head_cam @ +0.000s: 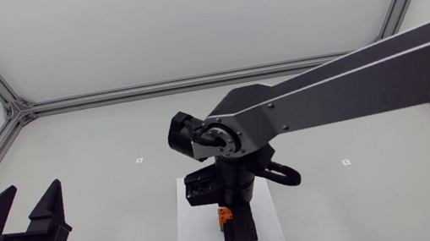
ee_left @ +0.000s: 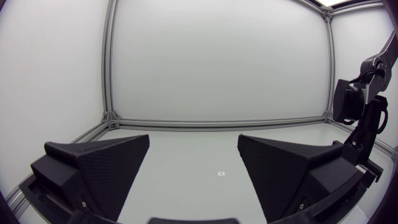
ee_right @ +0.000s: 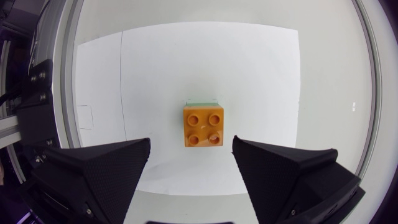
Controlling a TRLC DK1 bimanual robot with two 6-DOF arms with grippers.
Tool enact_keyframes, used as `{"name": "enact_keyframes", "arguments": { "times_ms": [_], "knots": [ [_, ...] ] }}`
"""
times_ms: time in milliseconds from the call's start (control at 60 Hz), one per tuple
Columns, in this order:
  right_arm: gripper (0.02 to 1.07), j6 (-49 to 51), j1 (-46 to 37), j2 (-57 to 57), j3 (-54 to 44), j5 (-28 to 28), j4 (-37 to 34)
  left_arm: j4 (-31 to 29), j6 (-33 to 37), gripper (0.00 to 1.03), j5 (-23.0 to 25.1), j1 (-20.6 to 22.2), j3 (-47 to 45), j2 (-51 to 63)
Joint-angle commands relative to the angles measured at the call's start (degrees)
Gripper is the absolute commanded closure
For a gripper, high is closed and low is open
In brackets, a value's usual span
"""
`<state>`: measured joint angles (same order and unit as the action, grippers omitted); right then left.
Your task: Pick up the orange 2x2 brick with the right arm and stack it on top of the green 2x2 brick in the center
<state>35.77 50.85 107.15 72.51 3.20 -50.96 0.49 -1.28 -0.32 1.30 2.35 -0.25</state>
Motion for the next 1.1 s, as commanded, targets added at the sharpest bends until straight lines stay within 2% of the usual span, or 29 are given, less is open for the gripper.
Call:
{"name": "enact_keyframes", "arguments": {
  "times_ms": [0,367,533,1000,1083],
  "knots": [
    [0.06,-1.1,0.0,-3.4,-1.9,0.4,-1.3,-0.8,0.8,0.04,0.2,-0.2,-2.3,-0.5],
    [0.06,-2.5,-3.1,-19.6,-7.3,2.2,-5.2,-0.8,0.8,0.04,0.2,-0.2,-2.3,-0.5],
    [0.06,-5.3,-7.7,-28.0,-11.3,-0.9,-2.9,-0.8,0.8,0.04,0.2,-0.2,-2.3,-0.5],
    [0.06,-7.7,-32.0,-49.0,-21.7,-1.2,1.7,-0.8,0.8,0.04,0.2,-0.2,-2.3,-0.5],
    [0.06,-8.1,-36.3,-53.1,-24.0,-1.1,4.6,-0.8,0.8,0.04,0.3,-0.2,-2.3,-0.5]
  ]
}}
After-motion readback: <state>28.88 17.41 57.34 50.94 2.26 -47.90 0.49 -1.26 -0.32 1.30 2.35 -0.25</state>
